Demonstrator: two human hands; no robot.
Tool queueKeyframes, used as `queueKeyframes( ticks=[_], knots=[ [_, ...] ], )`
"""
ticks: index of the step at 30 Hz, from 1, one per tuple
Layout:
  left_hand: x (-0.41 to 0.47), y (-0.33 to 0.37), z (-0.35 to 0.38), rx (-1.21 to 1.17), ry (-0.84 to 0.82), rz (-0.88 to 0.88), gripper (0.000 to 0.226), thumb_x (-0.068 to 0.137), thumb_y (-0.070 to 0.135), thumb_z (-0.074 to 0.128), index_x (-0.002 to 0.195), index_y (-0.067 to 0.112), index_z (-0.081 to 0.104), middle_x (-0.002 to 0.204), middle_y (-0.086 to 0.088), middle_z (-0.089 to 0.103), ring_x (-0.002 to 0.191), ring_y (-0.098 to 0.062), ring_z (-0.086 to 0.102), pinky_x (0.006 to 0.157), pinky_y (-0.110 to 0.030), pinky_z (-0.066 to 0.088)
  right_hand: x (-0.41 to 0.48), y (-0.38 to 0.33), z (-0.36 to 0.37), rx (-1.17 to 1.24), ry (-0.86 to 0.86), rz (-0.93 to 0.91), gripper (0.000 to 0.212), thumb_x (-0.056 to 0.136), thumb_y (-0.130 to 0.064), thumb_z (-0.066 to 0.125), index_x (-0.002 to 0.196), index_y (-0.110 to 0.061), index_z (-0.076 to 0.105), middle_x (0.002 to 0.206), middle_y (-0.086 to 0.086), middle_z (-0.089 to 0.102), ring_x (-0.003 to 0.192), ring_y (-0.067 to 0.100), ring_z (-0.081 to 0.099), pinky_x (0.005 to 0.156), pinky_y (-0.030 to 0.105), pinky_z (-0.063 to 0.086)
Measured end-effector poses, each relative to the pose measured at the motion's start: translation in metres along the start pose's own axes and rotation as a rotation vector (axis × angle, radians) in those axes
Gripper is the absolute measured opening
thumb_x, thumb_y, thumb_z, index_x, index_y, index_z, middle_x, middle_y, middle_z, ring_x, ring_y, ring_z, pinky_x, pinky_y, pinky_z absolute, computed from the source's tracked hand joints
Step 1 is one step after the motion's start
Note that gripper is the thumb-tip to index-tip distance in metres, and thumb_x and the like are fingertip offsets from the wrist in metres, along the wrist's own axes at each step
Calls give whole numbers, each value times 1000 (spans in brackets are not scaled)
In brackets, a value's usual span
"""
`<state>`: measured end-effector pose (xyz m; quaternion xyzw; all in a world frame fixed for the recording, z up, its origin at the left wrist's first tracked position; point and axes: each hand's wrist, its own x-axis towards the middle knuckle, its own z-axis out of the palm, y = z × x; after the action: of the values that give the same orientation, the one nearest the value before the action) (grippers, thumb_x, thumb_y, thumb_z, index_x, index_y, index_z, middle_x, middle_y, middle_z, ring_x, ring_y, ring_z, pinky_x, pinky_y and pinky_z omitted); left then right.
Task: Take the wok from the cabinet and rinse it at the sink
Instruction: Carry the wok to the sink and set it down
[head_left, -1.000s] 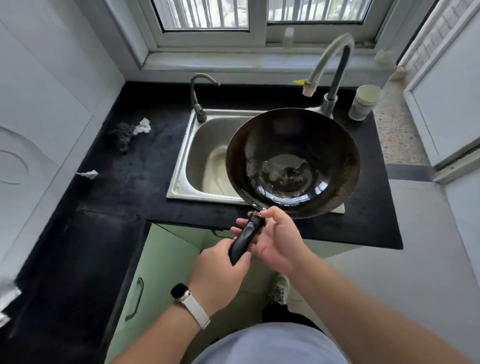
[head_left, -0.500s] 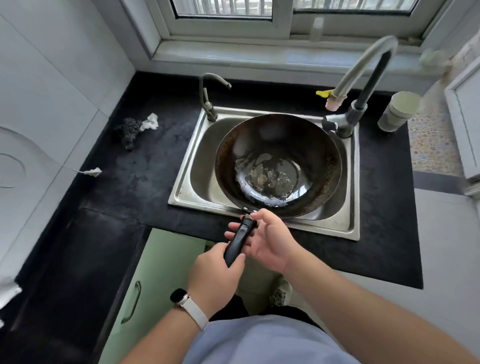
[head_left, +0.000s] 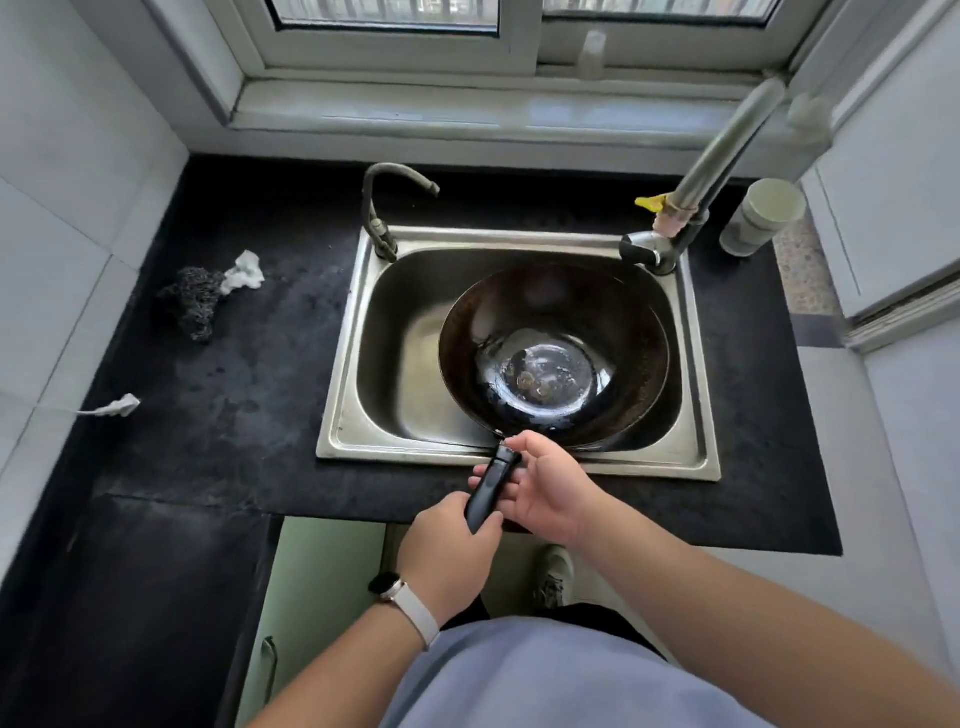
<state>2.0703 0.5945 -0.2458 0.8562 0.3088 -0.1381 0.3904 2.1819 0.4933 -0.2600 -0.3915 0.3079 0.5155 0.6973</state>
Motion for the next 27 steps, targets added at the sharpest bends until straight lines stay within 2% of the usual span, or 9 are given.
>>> queueKeyframes(
  ticks=[4, 8, 12, 15, 18, 20, 24, 27],
  knots=[
    [16, -1, -1, 20, -35, 22, 26, 87, 44, 60, 77, 20, 58, 69, 2, 63, 65, -18, 59, 57, -32, 45, 8, -2, 0, 34, 29, -23, 20, 93, -19, 51, 101, -2, 57, 108, 22, 60, 108, 38, 59, 89, 44, 53],
    [25, -2, 2, 38, -85, 25, 26, 87, 44, 60, 76, 21, 57, 68, 3, 63, 63, -15, 59, 55, -31, 44, 14, 1, -6, -15, 82, -57, 17, 94, -18, 51, 106, -5, 51, 101, 18, 58, 97, 35, 59, 91, 46, 52],
    [34, 5, 3, 57, -111, 12, 27, 86, 44, 59, 74, 20, 56, 68, 2, 63, 62, -17, 59, 55, -31, 43, 18, 9, -13, -53, 104, -116, 24, 91, -15, 52, 113, -6, 52, 104, 19, 59, 84, 30, 66, 76, 40, 56],
    [36, 8, 4, 74, -131, 12, 25, 86, 44, 58, 77, 20, 56, 70, 1, 64, 64, -18, 59, 53, -30, 41, 16, 8, -12, -84, 117, -131, 36, 78, -18, 57, 112, -8, 53, 100, 20, 57, 76, 28, 64, 66, 35, 57],
    [38, 14, 4, 52, -171, 8, 19, 86, 37, 58, 79, 19, 57, 72, 2, 64, 64, -17, 58, 53, -29, 38, 14, 6, -12, -137, 124, -150, 24, 80, -12, 56, 104, -12, 51, 94, 18, 53, 76, 27, 57, 62, 33, 54],
    [39, 22, 7, -8, -193, 13, 15, 85, 30, 59, 77, 17, 56, 70, 2, 61, 61, -14, 54, 51, -29, 35, 14, 5, -12, -201, 171, -187, 19, 90, -7, 53, 107, -14, 52, 95, 13, 56, 81, 25, 60, 63, 33, 54],
    [39, 34, 15, -65, -199, 9, 13, 83, 27, 61, 81, 16, 55, 72, 2, 59, 62, -14, 51, 51, -29, 33, 12, 0, -15, -251, 262, -210, 41, 94, -5, 57, 127, -26, 45, 107, 5, 59, 102, 26, 63, 84, 41, 55],
    [37, 36, 18, -90, -198, -1, 14, 83, 26, 62, 87, 14, 57, 75, 2, 61, 65, -14, 52, 53, -29, 35, 10, -2, -19, -246, 270, -199, 57, 93, -3, 57, 143, -23, 39, 108, 3, 57, 106, 27, 63, 77, 36, 55]
  ],
)
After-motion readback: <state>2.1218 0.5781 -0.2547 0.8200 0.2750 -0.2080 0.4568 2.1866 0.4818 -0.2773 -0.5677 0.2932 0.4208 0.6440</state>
